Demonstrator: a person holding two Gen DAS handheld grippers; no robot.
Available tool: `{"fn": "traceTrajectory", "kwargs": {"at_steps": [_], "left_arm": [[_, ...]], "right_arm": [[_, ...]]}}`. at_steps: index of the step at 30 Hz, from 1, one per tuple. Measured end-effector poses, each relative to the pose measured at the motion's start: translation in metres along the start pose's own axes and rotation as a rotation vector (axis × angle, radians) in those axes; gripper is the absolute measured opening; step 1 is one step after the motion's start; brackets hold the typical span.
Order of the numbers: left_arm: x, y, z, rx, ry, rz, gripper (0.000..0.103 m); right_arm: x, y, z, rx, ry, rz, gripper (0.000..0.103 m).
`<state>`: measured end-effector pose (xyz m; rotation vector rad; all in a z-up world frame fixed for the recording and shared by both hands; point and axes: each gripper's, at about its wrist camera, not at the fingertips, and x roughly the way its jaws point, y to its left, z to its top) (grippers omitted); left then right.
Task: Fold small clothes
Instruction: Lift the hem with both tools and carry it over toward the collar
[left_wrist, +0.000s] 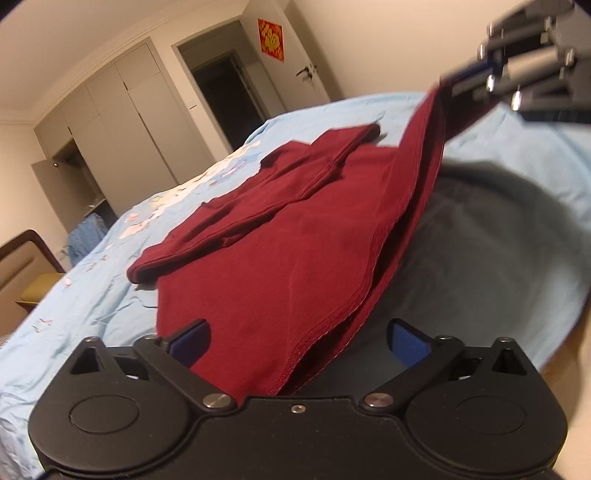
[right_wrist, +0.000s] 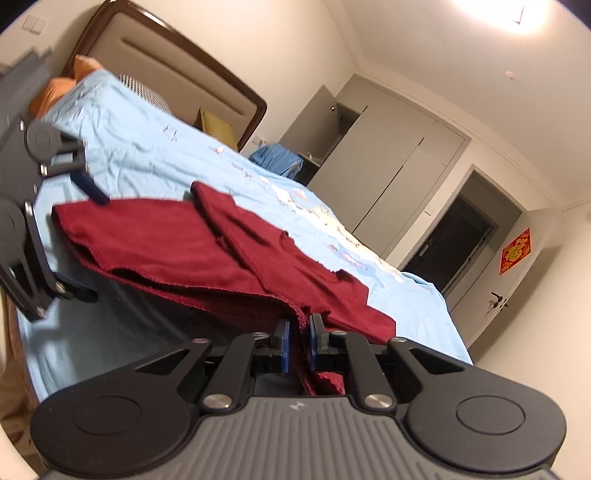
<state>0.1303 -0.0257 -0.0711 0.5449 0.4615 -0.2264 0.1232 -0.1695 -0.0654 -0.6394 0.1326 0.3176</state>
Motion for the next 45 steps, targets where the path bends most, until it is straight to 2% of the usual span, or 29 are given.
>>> {"fn": "traceTrajectory", "kwargs": {"at_steps": [5, 12, 14, 17, 19, 20, 21, 23, 25, 27, 30, 32, 34, 36, 38, 40, 41, 42, 45], "left_arm": [[0.010, 0.015, -0.005, -0.015, 0.060, 0.035, 0.054], [0.013, 0.049, -0.028, -0.066, 0.142, 0.117, 0.032], [0.012, 0.058, -0.031, -0.078, 0.149, 0.129, 0.016], [0.008, 0.067, -0.029, -0.094, 0.126, 0.125, 0.010], [0.006, 0.067, -0.024, -0.083, 0.099, 0.133, 0.008], [0.005, 0.066, -0.021, -0.077, 0.086, 0.141, 0.007], [0.005, 0.066, -0.018, -0.073, 0.073, 0.144, 0.007], [0.005, 0.067, -0.011, -0.073, 0.054, 0.146, 0.007], [0.004, 0.069, -0.005, -0.076, 0.036, 0.149, 0.007], [0.003, 0.071, 0.000, -0.081, 0.022, 0.151, 0.007], [0.000, 0.075, 0.007, -0.106, 0.007, 0.152, 0.007], [-0.002, 0.078, 0.010, -0.126, -0.002, 0.150, 0.006], [-0.006, 0.081, 0.012, -0.138, -0.010, 0.149, 0.006], [-0.010, 0.082, 0.013, -0.139, -0.017, 0.151, 0.006], [-0.013, 0.083, 0.013, -0.138, -0.022, 0.159, 0.006], [-0.017, 0.084, 0.011, -0.143, -0.028, 0.169, 0.005], [-0.019, 0.085, 0.010, -0.148, -0.031, 0.174, 0.005], [-0.020, 0.086, 0.009, -0.155, -0.035, 0.178, 0.005], [-0.025, 0.084, 0.009, -0.166, -0.049, 0.203, 0.005]], "right_arm": [[-0.009, -0.004, 0.003, 0.007, -0.006, -0.008, 0.012], [-0.010, -0.001, -0.005, 0.019, 0.032, 0.006, 0.012], [-0.010, 0.002, -0.010, 0.016, 0.051, 0.022, 0.012], [-0.006, 0.008, -0.018, -0.002, 0.088, 0.057, 0.013], [-0.002, 0.014, -0.024, -0.009, 0.121, 0.093, 0.017], [0.000, 0.018, -0.027, -0.012, 0.136, 0.107, 0.027], [0.000, 0.021, -0.030, -0.014, 0.145, 0.111, 0.043], [0.002, 0.027, -0.033, -0.008, 0.151, 0.130, 0.060], [0.001, 0.032, -0.034, -0.006, 0.146, 0.149, 0.065], [0.002, 0.040, -0.035, -0.028, 0.146, 0.154, 0.076], [0.011, 0.054, -0.037, -0.076, 0.173, 0.143, 0.077], [0.018, 0.060, -0.043, -0.091, 0.198, 0.120, 0.076], [0.021, 0.060, -0.046, -0.085, 0.210, 0.085, 0.070], [0.018, 0.055, -0.049, -0.071, 0.216, 0.024, 0.053], [0.012, 0.046, -0.052, -0.051, 0.215, -0.033, 0.046], [0.003, 0.035, -0.057, -0.003, 0.202, -0.074, 0.033], [-0.001, 0.030, -0.060, 0.023, 0.200, -0.082, 0.019], [-0.005, 0.024, -0.061, 0.047, 0.191, -0.077, 0.013], [-0.017, 0.019, -0.058, 0.058, 0.135, -0.087, 0.008]]}}
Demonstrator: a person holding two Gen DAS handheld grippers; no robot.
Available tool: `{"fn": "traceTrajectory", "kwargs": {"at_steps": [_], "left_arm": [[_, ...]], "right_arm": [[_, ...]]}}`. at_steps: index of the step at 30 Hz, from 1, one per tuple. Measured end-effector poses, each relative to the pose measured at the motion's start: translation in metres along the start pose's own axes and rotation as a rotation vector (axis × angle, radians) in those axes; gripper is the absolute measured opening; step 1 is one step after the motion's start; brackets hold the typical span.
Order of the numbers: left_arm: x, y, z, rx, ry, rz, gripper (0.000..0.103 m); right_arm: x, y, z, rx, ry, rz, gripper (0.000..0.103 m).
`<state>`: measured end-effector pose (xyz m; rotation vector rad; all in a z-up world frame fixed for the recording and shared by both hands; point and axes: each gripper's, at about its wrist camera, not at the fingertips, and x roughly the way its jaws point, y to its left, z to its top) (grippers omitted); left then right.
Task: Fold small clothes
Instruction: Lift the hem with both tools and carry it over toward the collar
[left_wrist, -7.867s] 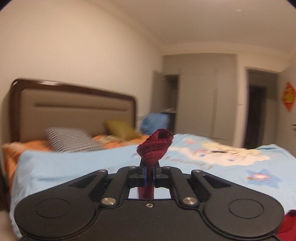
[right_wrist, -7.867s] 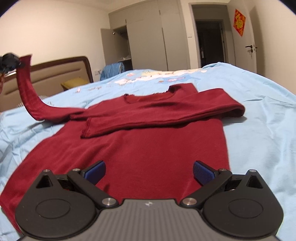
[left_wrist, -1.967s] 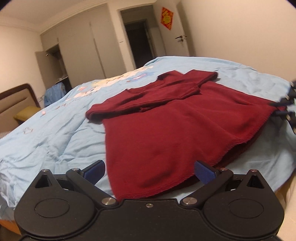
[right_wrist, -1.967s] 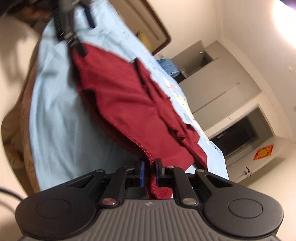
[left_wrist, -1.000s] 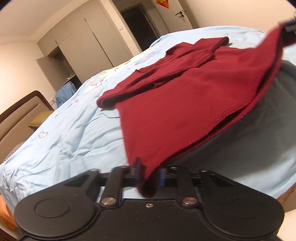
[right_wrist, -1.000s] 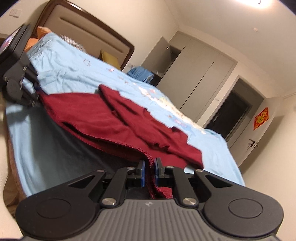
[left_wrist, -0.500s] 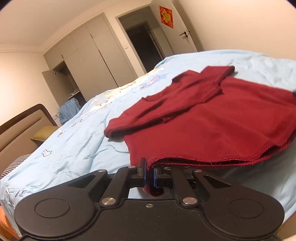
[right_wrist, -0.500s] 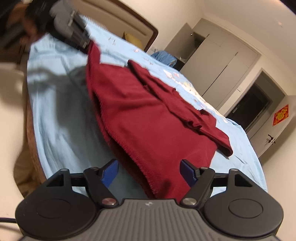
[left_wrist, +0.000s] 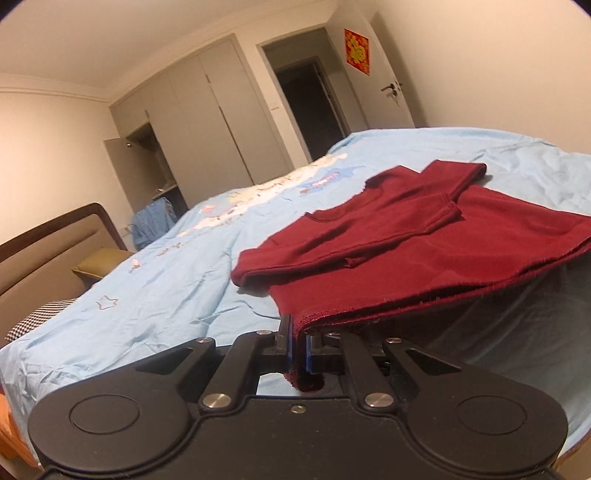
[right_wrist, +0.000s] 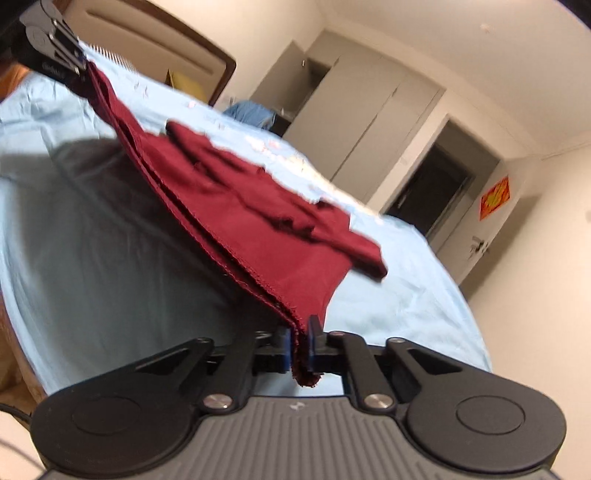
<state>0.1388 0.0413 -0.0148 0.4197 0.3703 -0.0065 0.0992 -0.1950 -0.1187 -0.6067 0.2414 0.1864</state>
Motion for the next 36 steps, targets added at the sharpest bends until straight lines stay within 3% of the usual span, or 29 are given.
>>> {"fn": "traceTrajectory", "kwargs": {"at_steps": [9, 23, 30, 36], "left_arm": [[-0.027, 0.010, 0.017, -0.063, -0.109, 0.069, 0.005], [-0.118, 0.033, 0.038, -0.154, -0.264, 0.065, 0.005], [-0.154, 0.045, 0.057, -0.196, -0.296, 0.048, 0.005], [-0.154, 0.046, 0.066, -0.176, -0.304, 0.034, 0.005]], "right_arm": [[-0.038, -0.017, 0.028, 0.053, -0.186, -0.121, 0.006], [-0.134, -0.039, 0.042, 0.145, -0.399, -0.258, 0.007], [-0.170, -0.045, 0.054, 0.169, -0.492, -0.299, 0.007], [-0.161, -0.057, 0.061, 0.201, -0.493, -0.304, 0.007]]}}
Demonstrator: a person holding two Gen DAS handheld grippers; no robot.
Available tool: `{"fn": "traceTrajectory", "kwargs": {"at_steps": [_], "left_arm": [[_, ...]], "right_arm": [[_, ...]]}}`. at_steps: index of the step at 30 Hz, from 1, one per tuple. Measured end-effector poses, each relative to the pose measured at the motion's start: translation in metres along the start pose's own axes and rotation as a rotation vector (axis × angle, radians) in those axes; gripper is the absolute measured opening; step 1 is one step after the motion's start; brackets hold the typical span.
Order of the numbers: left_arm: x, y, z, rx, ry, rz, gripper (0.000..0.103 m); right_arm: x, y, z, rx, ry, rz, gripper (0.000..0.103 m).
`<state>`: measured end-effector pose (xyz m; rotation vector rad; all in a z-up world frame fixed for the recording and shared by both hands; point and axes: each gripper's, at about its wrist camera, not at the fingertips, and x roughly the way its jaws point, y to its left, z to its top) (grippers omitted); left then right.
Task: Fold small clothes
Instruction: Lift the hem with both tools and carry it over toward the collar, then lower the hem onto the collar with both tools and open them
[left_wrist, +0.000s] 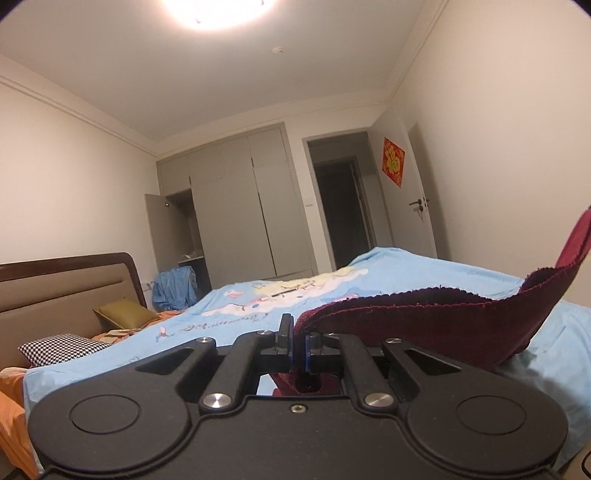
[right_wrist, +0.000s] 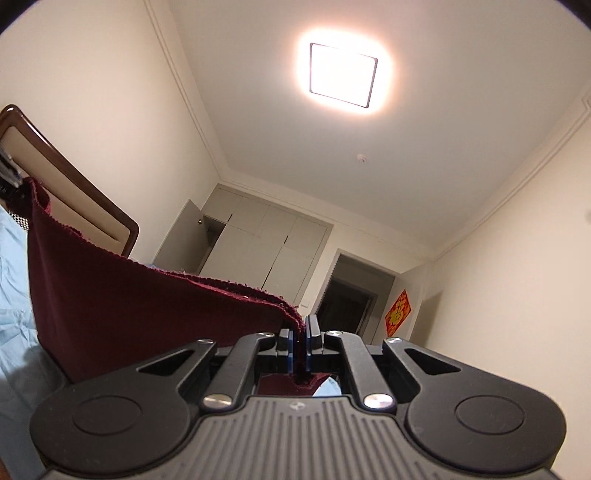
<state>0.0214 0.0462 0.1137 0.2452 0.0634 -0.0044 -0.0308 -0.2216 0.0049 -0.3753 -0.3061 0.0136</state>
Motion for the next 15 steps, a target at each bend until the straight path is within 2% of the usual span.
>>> {"fn": "traceTrajectory", "kwargs": {"at_steps": [4, 9, 15], "left_arm": [[0.028, 0.003, -0.001, 0.028, 0.072, -0.002, 0.006], [0.093, 0.026, 0.003, -0.051, 0.213, -0.049, 0.006], [0.188, 0.042, -0.014, -0.080, 0.359, -0.089, 0.007]], "right_arm": [[0.027, 0.001, -0.007, -0.026, 0.050, 0.010, 0.007], [0.076, 0.007, -0.020, -0.080, 0.104, 0.043, 0.007], [0.169, 0.023, -0.050, -0.104, 0.225, 0.100, 0.007]]}}
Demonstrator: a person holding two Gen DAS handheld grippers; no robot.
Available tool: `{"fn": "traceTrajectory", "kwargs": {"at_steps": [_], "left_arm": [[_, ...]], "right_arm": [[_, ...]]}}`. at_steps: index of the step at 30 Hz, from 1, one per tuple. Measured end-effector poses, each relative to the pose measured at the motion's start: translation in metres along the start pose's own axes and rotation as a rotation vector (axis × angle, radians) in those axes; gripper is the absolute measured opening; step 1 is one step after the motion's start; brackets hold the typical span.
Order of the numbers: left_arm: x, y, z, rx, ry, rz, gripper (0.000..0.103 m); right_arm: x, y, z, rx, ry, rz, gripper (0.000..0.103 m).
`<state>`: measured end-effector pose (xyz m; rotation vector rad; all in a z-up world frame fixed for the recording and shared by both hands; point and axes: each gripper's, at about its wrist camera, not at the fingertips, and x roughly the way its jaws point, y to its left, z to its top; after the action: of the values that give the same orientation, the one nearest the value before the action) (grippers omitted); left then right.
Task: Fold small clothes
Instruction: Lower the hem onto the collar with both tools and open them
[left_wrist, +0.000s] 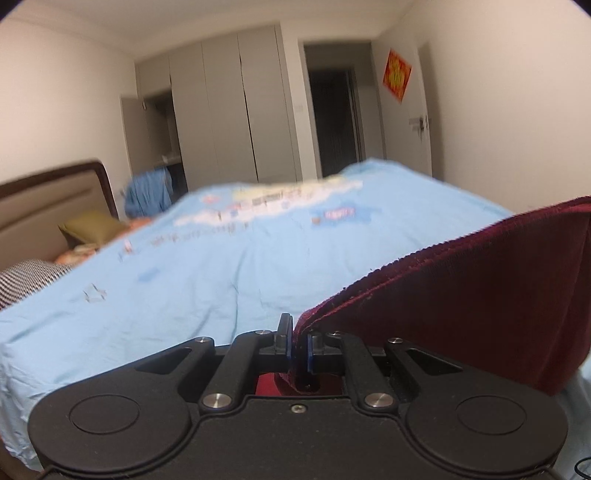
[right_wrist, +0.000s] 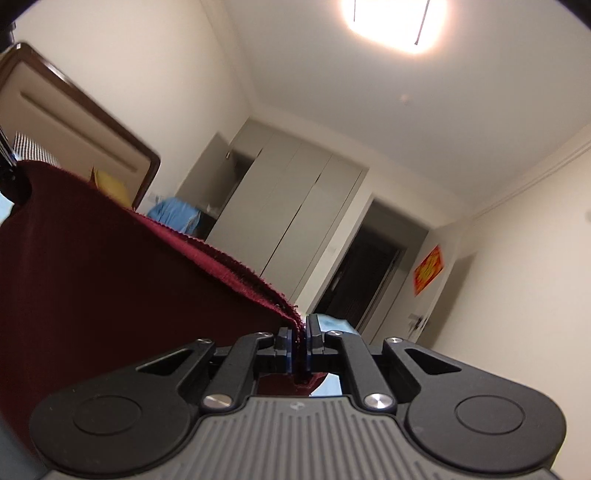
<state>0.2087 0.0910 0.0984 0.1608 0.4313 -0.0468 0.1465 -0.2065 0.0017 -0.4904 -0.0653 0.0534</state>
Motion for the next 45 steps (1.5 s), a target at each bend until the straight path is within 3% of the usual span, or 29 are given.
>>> {"fn": "traceTrajectory", "kwargs": {"at_steps": [7, 11, 25, 36, 39, 43, 45], "left_arm": [[0.105, 0.005, 0.003, 0.057, 0.158, -0.002, 0.008], [0.154, 0.004, 0.001, 0.072, 0.253, -0.003, 0.008], [0.219, 0.011, -0.018, 0.013, 0.374, -0.007, 0.012], [0.239, 0.013, -0.015, -0.014, 0.356, 0.004, 0.011], [0.249, 0.003, -0.027, 0.033, 0.354, 0.027, 0.012], [0.247, -0.007, -0.040, 0.094, 0.294, 0.064, 0.013], [0.245, -0.006, -0.041, 0.089, 0.279, 0.071, 0.017]], "right_arm": [[0.103, 0.013, -0.026, -0.013, 0.178, 0.105, 0.007], [0.128, 0.022, -0.045, 0.032, 0.258, 0.158, 0.007], [0.184, 0.038, -0.085, 0.059, 0.360, 0.204, 0.007], [0.200, 0.042, -0.093, 0.072, 0.365, 0.189, 0.008], [0.204, 0.048, -0.104, 0.068, 0.388, 0.173, 0.016], [0.203, 0.058, -0.112, 0.025, 0.398, 0.130, 0.030], [0.203, 0.060, -0.113, 0.018, 0.396, 0.098, 0.048]]}}
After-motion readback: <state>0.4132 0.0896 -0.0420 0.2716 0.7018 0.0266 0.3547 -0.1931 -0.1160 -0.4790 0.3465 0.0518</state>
